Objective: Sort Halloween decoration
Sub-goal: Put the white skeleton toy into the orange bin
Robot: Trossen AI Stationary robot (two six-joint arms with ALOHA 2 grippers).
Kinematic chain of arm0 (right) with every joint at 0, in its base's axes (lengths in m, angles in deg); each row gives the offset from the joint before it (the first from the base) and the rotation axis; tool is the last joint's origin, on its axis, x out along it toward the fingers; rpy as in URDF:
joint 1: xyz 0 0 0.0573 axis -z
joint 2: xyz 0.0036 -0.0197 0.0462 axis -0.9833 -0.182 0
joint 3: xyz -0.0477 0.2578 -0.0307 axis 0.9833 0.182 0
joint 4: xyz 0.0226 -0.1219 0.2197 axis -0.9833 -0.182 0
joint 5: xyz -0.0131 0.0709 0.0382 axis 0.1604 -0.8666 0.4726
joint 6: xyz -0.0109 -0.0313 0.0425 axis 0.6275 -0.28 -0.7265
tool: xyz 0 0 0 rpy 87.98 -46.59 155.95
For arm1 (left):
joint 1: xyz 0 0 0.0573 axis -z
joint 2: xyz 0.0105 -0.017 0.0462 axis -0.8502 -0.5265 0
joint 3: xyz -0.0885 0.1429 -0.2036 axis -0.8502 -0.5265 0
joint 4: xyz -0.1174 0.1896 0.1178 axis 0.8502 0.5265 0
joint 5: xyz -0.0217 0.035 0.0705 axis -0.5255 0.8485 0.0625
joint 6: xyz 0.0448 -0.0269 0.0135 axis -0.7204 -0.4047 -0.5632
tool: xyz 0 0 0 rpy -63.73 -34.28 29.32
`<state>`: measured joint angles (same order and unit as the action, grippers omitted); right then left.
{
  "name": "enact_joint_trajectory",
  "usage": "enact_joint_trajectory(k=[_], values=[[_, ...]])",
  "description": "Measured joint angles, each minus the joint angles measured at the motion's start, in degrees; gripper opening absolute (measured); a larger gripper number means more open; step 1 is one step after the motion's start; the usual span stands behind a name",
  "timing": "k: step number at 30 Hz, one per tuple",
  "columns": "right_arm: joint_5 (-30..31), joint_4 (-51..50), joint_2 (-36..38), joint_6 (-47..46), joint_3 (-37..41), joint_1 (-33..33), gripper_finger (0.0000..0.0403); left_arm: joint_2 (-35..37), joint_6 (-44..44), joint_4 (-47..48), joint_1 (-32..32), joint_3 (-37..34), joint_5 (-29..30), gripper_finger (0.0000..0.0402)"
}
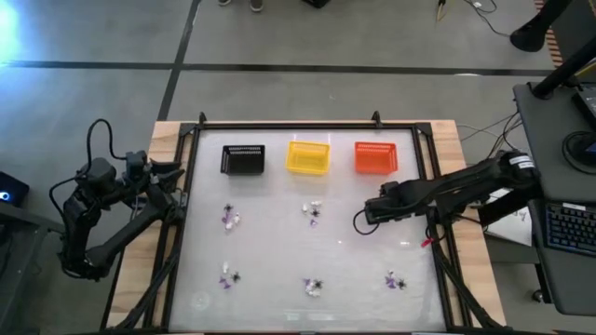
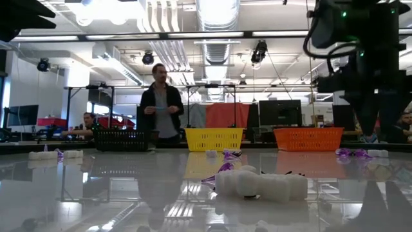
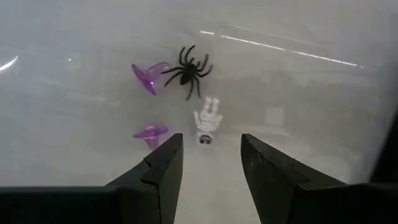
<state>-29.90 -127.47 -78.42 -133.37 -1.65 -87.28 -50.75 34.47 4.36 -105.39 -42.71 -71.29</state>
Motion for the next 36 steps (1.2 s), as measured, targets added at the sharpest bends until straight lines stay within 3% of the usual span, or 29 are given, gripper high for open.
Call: enact_joint_trajectory(k=[12,20,24,31,36], values=[[0.04,5.03,-5.06,-1.82,3.29,0.02,0.0153,0.03,0.0,-0.17,-0.01,0.0,-0.02,0.013],[0.3,10.23,-4.71,-3.55,6.87,0.04,0.0148,0.03,-0.01,-0.15,0.0,0.0,-0.02,0.013],[0.28,10.65,-4.21,-3.6,7.45,0.04,0.0115,0.03,0.0,-0.13,-0.02,0.0,-0.02,0.013],[0.14,10.7,-3.49,-2.09,7.69,0.04,0.0022,0.03,-0.02,0.02,-0.01,0.0,-0.02,0.013],[-0.07,10.39,-1.54,-1.51,7.63,0.04,0.0015,0.03,-0.02,0.02,-0.01,0.0,-0.02,0.013]])
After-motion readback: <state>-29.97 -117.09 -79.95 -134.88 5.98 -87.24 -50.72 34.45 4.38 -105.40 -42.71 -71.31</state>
